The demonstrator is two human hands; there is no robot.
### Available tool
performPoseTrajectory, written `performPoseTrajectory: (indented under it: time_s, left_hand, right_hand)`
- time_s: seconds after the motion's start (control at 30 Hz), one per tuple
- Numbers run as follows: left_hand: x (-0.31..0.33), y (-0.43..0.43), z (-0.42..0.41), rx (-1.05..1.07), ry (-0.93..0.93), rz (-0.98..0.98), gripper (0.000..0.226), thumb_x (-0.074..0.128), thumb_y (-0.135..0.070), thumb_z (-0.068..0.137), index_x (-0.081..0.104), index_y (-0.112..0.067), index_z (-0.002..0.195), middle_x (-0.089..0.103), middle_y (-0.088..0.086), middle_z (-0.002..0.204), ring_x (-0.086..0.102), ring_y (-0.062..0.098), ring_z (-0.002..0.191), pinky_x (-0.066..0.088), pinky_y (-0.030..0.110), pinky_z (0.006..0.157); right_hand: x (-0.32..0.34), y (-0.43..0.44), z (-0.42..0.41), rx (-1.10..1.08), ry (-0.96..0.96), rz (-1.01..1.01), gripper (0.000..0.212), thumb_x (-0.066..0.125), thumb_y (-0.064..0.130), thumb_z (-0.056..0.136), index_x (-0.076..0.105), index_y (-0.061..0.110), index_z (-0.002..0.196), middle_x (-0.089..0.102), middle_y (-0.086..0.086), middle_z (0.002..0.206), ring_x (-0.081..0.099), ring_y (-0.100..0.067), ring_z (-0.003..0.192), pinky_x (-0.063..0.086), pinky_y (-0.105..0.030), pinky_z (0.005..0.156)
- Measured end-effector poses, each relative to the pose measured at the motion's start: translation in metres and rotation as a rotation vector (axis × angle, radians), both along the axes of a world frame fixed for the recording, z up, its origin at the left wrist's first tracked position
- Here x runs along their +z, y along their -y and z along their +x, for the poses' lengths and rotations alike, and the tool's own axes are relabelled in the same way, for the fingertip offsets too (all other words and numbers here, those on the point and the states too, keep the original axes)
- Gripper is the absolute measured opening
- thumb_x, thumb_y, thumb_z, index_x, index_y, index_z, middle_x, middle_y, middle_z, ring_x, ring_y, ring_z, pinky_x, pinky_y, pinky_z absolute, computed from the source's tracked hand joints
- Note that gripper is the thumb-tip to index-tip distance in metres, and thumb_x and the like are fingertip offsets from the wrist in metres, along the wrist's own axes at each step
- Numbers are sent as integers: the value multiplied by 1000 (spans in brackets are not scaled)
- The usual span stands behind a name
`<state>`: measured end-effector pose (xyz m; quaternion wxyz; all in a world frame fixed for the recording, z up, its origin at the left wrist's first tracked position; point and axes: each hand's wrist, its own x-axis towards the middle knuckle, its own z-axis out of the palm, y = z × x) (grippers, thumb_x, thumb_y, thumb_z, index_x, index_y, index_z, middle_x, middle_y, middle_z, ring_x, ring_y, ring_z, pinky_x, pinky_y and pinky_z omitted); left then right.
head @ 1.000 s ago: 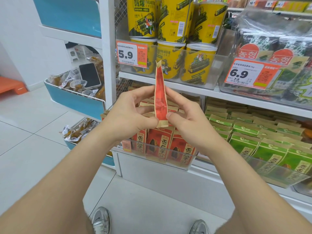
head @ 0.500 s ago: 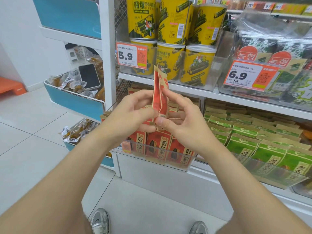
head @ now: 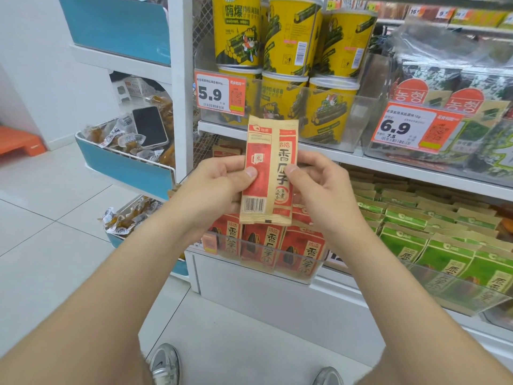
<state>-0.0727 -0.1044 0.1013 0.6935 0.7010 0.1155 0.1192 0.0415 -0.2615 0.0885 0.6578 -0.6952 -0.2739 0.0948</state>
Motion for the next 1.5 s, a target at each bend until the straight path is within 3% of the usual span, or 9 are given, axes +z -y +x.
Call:
performPoseTrajectory:
  time_s: [0.1,0.37,0.53,0.67,0.77,0.9,1.17,1.37,1.5]
  left_hand:
    - [-2,1,2,120,-30,130,24,54,-21,113,74,-22,126,83,-1,105,81,16,98,63,49,94]
    - [-17,5,6,312,74,631,53,78,-63,87,61,-37,130,75,-19,111,72,-7,94,63,30,87]
    - [-15,5,3,229,92,682,34,70,-55,97,62,-42,127,75,-25,103,72,-10,93,62,22,85]
    - [-23,14,3,169,102,883,28,48,-50,108,51,-30,128,75,-14,82,71,4,72,60,37,70]
    - [-27,23,5,176,169,943,18,38,-40,111,42,-23,111,63,-3,64,60,14,55,44,39,53]
    - [-27,27,5,178,194,955,20,37,-37,113,42,-20,104,58,-2,65,59,22,56,41,40,52]
    - [-28,26,7,207,204,1049,27,41,-44,113,40,-21,99,61,-3,68,62,29,61,51,47,56]
    - [-34,19,12,341,133,1113,28,36,-40,112,41,-21,92,57,-3,71,59,35,65,52,51,64]
    - [-32,10,12,295,119,982,26,39,-37,114,49,-25,93,62,-7,77,62,24,76,54,52,74]
  right_hand:
    - [0,1,-4,41,10,-65,24,69,10,99,68,22,120,81,-5,102,80,-29,85,66,-54,77]
    - [-9,-1,-12,111,203,-152,34,66,11,96,73,33,121,81,7,100,80,-16,83,62,-36,61]
    - [-6,3,-11,98,200,-137,24,55,26,110,76,18,101,78,-7,76,76,-26,64,61,-43,55]
    - [-13,1,-10,-90,568,-242,50,49,44,104,63,10,70,59,-4,54,56,-27,54,51,-48,60]
    - [-11,2,-16,-143,742,-206,44,51,34,104,51,13,64,44,1,50,43,-22,51,41,-46,59]
    - [-11,2,-16,-194,861,-153,42,53,28,101,49,12,63,42,2,49,42,-24,48,38,-43,51]
    - [-7,1,-16,-225,532,-199,50,54,30,102,43,15,55,41,5,47,36,-13,51,31,-28,53]
    - [-10,-7,-20,-89,510,-283,52,49,21,112,38,22,61,38,8,50,36,-14,54,27,-37,58]
    - [-12,-7,-15,-74,518,-226,38,46,22,113,53,23,75,56,7,63,52,-19,62,43,-42,64]
